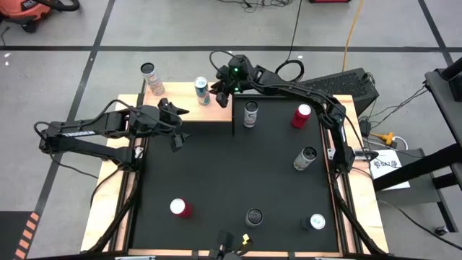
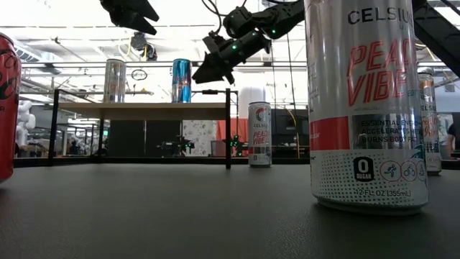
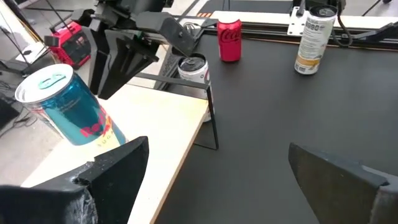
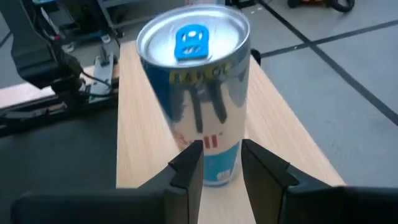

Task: Place canned beverage on shelf
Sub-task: Put the top blue soda can on the shelf

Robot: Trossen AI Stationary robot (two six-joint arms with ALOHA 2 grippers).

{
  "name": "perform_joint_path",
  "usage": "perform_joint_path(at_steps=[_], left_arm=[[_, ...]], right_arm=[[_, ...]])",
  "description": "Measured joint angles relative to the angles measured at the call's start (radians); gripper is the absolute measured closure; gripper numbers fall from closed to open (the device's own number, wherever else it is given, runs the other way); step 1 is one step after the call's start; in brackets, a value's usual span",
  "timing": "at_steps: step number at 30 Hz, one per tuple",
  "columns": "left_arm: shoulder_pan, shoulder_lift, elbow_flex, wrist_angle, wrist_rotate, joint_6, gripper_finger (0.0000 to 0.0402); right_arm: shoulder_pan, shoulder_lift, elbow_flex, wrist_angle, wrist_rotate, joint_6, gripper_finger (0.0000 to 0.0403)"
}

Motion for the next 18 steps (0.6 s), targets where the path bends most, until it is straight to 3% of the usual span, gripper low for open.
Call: perform_joint_path(at_steps=[18], left_arm=[[0.0,0.0,0.0,0.0,0.0,0.002,0.001]], right_arm=[[0.004,0.002,0.0,0.061,-0.008,0.012,0.0312]])
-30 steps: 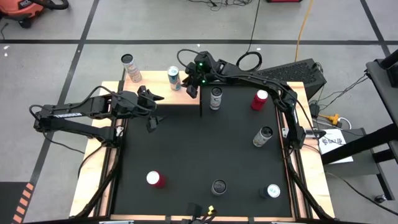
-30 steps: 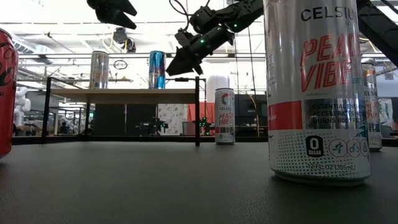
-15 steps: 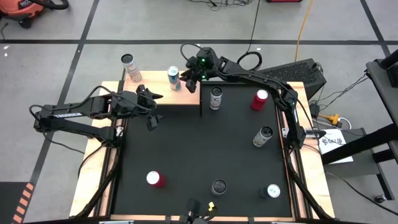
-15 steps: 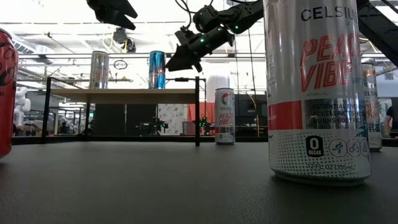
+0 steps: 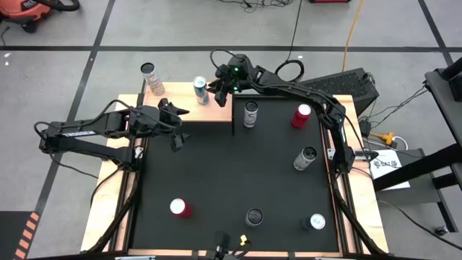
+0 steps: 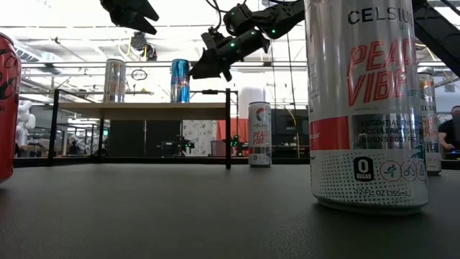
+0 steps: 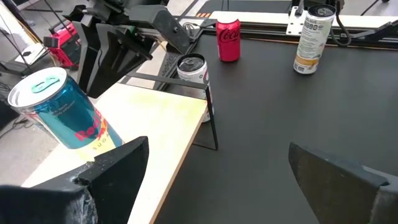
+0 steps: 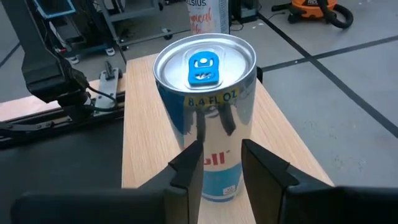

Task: Place canned beverage on shelf
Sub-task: Put the top blue soda can on the shelf

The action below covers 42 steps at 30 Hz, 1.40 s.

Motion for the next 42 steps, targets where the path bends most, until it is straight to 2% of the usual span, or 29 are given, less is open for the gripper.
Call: perform_joint_path(at_steps=[4,28,34,37,42], left_arm=[[0.0,0.0,0.0,0.0,0.0,0.0,0.001],[0.0,0.0,0.0,0.001,0.0,0.002,0.001],[0.0,0.0,0.0,0.0,0.0,-0.001,0.001],[0.0,0.0,0.0,0.0,-0.008,-0.001,0.001],[0.011,0.0,0.0,0.0,-0.099,0.021,0.001]], right_arm=[[0.004,0.011,0.0,0.022,-0.026,0.022,0.0312],[0.013,0.056,0.0,0.221,-0.024,0.111,0.0312],[0.013,0.056,0.0,0.194,-0.029,0.135,0.0312],[0.01,0.055,0.0,0.161,-0.078,0.145,0.0312],[0.008,0.054,0.0,0.072,-0.062,0.104,0.0312]])
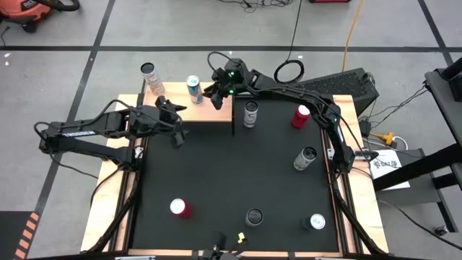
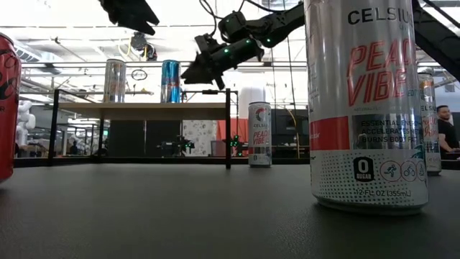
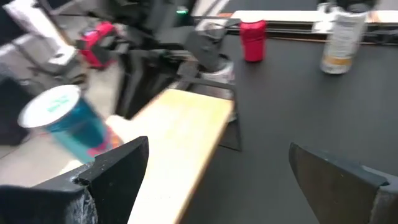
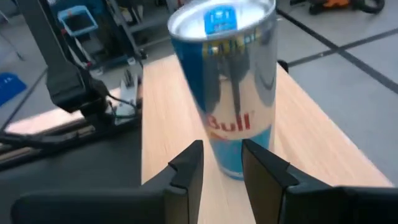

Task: Place canned beverage on shelf
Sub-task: Put the top blue soda can on the shelf

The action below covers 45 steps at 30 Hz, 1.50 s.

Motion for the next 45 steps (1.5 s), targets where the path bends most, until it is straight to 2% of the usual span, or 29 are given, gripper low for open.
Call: perform_joint_path(at_steps=[5,11,15,18,25,32,37,45], left_arm=[[0.064,0.0,0.0,0.006,-0.006,-0.003,0.001],[0.143,0.043,0.0,0.114,0.019,-0.029,0.001],[0.185,0.096,0.001,0.123,-0.04,-0.031,0.001],[0.199,0.119,0.0,0.161,-0.073,-0.058,0.001],[0.206,0.108,0.0,0.21,-0.074,-0.056,0.001],[0.25,0.1,0.0,0.211,-0.096,-0.057,0.001],[0.283,0.144,0.0,0.155,-0.097,-0.08,0.001],[0.321,0.209,0.0,0.198,-0.121,-0.099,0.001]], right_arm=[[-0.008,-0.024,0.0,-0.021,0.019,-0.013,0.0312],[-0.021,-0.091,0.0,-0.052,0.044,-0.027,0.0312],[-0.029,-0.135,0.0,-0.108,0.044,-0.044,0.0312],[-0.036,-0.17,0.0,-0.143,0.043,-0.047,0.0312],[-0.048,-0.225,0.0,-0.22,0.044,-0.076,0.0312],[-0.059,-0.238,0.0,-0.275,0.044,-0.074,0.0312],[-0.06,-0.238,0.0,-0.31,0.044,-0.073,0.0312],[-0.06,-0.238,0.0,-0.345,0.039,-0.099,0.0312]])
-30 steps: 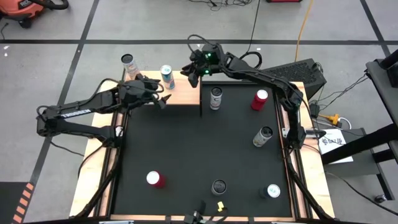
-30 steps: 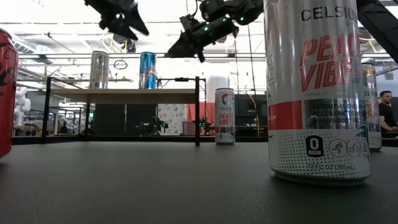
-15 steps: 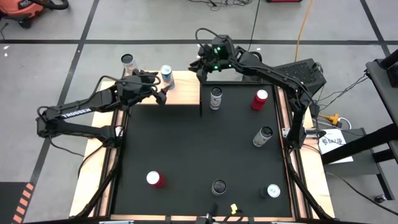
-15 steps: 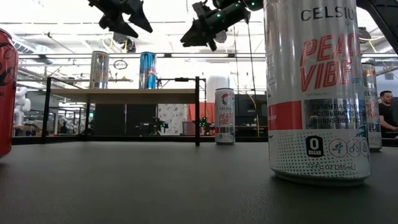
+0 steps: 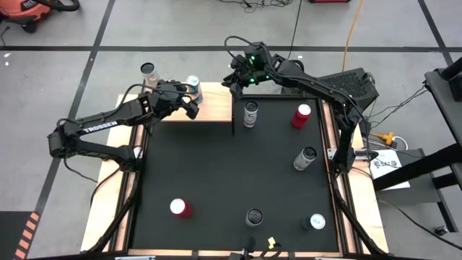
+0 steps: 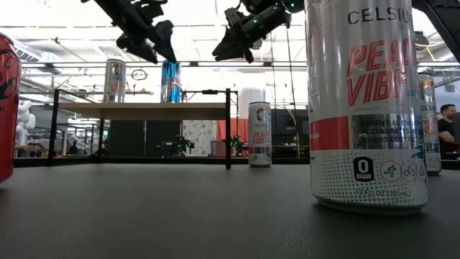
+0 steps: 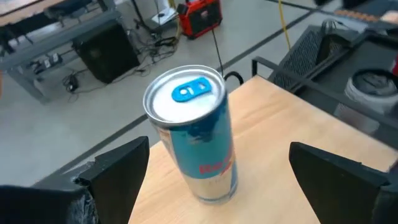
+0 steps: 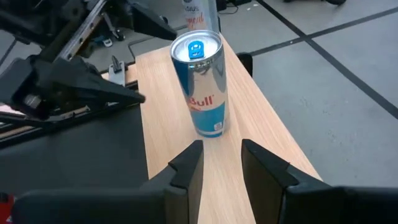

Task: Place canned beverage on shelf
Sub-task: Put the top blue soda can on the shelf

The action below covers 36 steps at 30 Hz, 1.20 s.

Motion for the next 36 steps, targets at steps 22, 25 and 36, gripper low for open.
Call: perform_joint_path(at_steps=[22,25,36], left_arm=[[0.112,0.035,0.0,0.072,0.177,-0.04,0.001],[0.114,0.035,0.0,0.072,0.173,-0.037,0.001],[0.122,0.069,0.0,0.092,0.168,-0.025,0.001]], right_arm=[[-0.001,0.0,0.0,-0.014,-0.004,-0.044,0.0312],[-0.001,0.0,0.0,-0.014,-0.004,-0.044,0.0312],[-0.001,0.0,0.0,-0.01,-0.004,-0.044,0.0312]])
